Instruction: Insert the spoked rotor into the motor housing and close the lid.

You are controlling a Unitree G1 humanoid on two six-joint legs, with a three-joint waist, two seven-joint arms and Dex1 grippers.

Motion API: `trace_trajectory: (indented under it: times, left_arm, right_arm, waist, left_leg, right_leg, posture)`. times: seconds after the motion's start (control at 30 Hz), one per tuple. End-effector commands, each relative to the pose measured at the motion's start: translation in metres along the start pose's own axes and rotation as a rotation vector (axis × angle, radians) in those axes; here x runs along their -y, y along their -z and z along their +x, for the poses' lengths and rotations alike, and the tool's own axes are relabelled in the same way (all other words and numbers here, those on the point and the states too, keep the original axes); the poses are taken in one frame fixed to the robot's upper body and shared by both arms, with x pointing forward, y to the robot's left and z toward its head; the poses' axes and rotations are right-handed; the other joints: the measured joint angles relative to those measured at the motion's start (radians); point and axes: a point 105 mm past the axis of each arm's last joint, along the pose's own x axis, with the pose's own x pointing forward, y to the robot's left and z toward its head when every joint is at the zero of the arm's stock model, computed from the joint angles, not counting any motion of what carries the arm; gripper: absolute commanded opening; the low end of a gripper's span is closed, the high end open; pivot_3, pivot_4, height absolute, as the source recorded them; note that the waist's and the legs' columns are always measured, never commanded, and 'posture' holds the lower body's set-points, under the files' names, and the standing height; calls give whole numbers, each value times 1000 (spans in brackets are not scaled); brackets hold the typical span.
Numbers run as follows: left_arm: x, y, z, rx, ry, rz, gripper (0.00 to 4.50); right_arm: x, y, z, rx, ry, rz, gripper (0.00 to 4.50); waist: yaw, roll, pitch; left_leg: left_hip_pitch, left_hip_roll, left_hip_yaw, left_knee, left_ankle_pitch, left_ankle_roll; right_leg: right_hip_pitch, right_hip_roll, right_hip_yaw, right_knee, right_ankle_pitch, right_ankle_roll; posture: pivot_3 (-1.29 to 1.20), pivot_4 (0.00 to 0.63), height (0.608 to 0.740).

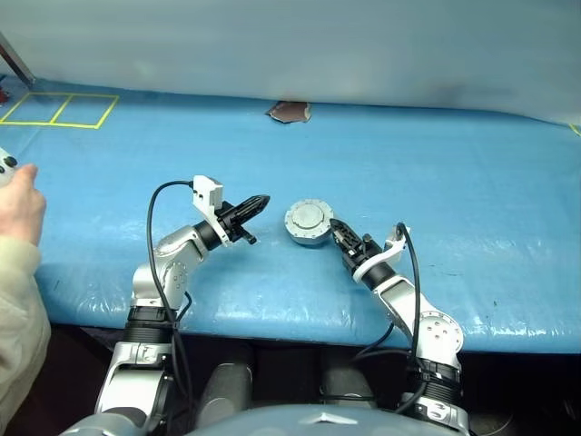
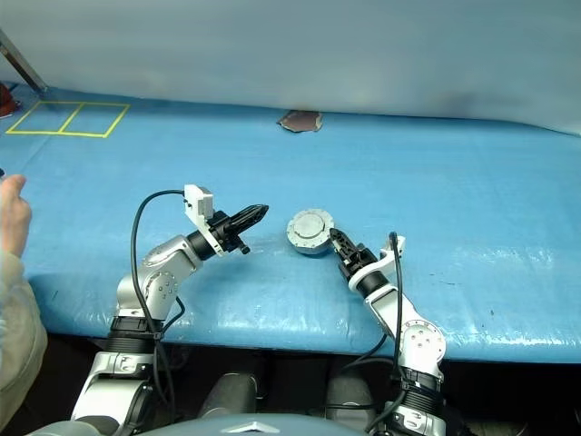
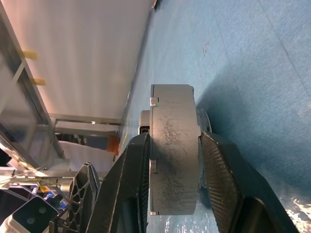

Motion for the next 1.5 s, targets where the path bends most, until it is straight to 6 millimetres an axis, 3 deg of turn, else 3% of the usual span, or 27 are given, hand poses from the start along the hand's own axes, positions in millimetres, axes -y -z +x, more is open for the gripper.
trace_trajectory:
  times: [0.03,0.57,0.67,1.03,1.27,1.5]
  left_arm:
    - [5,-15,-1,44,12,31,0]
    - [4,-23,-5,127,20,-128,0]
    - [0,-22,-6,140,-3,-164,639]
    - [-2,-14,0,173,-30,-362,4322]
    - [15,-13,4,173,124,-673,4478]
    - [19,-15,13,167,169,-790,4478]
  right_arm:
    - [-18,-1,4,35,-95,58,1281]
    - [-52,-21,7,119,-230,154,1281]
    - [-60,-24,7,123,-255,148,1281]
    - [-72,-26,8,131,-282,141,1281]
    - [-91,-24,5,115,-350,122,1281]
    - [-107,-18,3,87,-397,99,1281]
  waist:
    - [0,0,0]
    - [-1,1,1]
    - [-1,1,1]
    - [0,1,1]
    - [-1,1,1]
    - [0,1,1]
  left_leg:
    - [0,0,0,0,0,0]
    - [-1,0,0,0,0,0]
    - [-1,0,0,0,0,0]
    - [-1,0,0,0,0,0]
    - [-1,0,0,0,0,0]
    - [-1,0,0,0,0,0]
  right_leg:
    - [0,0,0,0,0,0]
    - [-1,0,0,0,0,0]
    - [-1,0,0,0,0,0]
    - [0,0,0,0,0,0]
    - [0,0,0,0,0,0]
    - [0,0,0,0,0,0]
  posture:
    - [0,150,740]
    - [0,150,740]
    - [0,150,740]
    - [0,150,740]
    - [0,150,740]
    - [0,150,740]
